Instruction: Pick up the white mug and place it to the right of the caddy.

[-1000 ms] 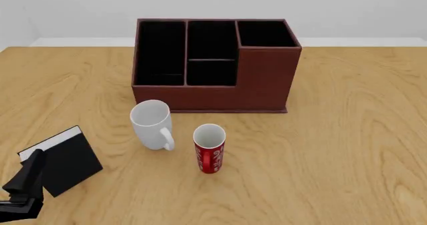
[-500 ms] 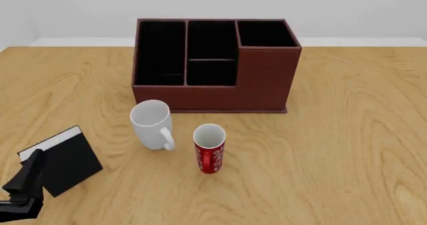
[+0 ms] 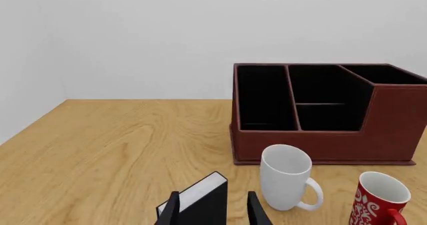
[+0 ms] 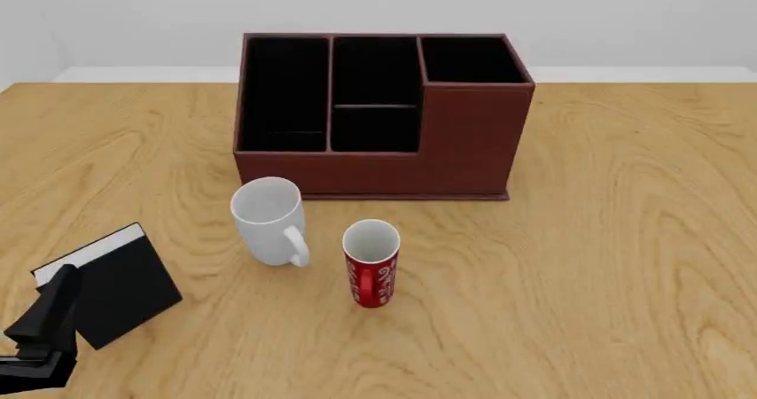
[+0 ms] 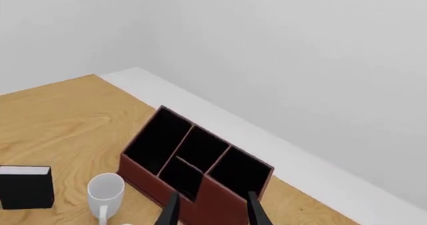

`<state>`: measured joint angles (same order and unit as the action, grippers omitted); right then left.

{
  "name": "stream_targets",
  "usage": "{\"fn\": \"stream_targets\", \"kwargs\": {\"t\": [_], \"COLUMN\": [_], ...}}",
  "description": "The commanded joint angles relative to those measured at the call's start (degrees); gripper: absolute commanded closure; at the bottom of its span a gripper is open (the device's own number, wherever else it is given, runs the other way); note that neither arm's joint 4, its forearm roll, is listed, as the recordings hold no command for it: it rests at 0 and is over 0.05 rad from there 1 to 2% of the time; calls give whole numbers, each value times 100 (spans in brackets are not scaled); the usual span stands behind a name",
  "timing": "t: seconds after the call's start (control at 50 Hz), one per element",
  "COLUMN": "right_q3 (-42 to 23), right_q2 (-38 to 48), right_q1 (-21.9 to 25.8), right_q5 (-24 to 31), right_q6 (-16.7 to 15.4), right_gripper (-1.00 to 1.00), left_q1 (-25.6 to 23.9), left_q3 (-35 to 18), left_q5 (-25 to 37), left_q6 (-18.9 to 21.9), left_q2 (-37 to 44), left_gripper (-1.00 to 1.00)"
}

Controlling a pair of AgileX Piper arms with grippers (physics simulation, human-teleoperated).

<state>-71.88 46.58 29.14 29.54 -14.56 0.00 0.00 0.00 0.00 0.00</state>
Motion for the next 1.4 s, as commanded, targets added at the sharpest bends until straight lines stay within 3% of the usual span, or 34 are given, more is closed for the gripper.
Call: {"fn": "stream_targets", "kwargs": {"t": [0.02,0.28,0.6,0.96,1.0,1.4], "right_q3": [-630,-1136,-1290,-1860,-2065,-2800], "right_q2": [1001,1836,2620,3532,3750,4751], "right_q1": [364,616,940,1373,1515,1761], "right_q5": [248,594,926,1375,1489,1994], "right_q6": [-191,-151,-210,337,563,1016], "right_gripper": [-100,-100,-100,-100,-100,-100], "left_q1": [0,0,0,0,0,0], "left_q3": [0,0,0,0,0,0], "left_q5": [0,0,0,0,0,0], "left_q6": [0,0,0,0,0,0], "left_q2": [0,0,0,0,0,0], "left_gripper": [-100,-100,-100,-100,-100,-100]}}
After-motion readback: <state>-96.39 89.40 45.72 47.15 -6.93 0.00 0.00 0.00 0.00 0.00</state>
